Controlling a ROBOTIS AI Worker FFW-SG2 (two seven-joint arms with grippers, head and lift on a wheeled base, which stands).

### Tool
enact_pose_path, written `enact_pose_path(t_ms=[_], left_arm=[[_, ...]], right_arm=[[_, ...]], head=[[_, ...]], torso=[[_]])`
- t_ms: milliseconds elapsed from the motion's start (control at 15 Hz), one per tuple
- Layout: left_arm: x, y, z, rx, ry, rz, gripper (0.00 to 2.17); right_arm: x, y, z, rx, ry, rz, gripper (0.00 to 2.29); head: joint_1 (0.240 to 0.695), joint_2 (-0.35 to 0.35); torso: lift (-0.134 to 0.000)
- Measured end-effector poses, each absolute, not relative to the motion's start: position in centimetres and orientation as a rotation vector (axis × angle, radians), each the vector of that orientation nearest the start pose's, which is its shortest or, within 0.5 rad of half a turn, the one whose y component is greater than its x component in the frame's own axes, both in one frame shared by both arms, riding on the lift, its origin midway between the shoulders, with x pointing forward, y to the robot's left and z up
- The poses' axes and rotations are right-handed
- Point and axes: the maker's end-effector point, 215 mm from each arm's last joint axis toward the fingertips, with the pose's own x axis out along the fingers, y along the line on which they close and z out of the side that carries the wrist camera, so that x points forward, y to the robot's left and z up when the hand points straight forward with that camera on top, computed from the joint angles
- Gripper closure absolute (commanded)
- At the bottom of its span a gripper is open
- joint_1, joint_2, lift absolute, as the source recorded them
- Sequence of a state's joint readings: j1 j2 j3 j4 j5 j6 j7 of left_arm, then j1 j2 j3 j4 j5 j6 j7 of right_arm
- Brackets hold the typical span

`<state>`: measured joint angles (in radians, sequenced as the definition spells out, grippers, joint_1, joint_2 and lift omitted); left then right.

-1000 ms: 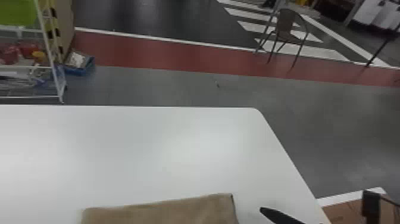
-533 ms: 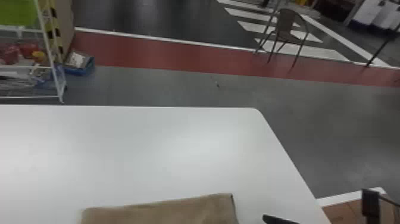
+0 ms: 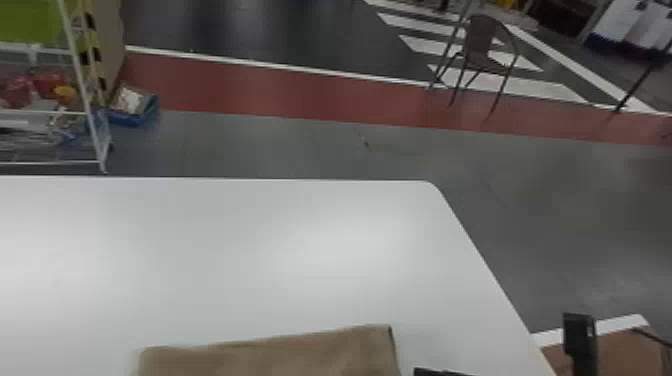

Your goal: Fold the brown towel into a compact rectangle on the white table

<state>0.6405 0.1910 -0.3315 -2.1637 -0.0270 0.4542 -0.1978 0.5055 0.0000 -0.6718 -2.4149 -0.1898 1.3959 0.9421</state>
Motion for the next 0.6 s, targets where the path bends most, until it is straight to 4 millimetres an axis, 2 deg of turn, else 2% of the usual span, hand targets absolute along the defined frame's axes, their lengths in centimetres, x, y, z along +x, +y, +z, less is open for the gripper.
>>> enact_pose_path(t_ms=[267,600], left_arm=[[31.2,3.6,-47.8,0.045,0.542,-0.561,1.73],[32.2,2.7,-47.9,0.061,0.548,-0.565,1.73]], right_arm=[[27.7,-30.9,-41.0,0.566,0.806,0.316,0.13],[27.7,-31.1,-40.7,0.575,0.796,0.319,0.14]], head=[[0.695,-0.35],[0.695,-0.35]], torso=[[-0.123],[-0.123]])
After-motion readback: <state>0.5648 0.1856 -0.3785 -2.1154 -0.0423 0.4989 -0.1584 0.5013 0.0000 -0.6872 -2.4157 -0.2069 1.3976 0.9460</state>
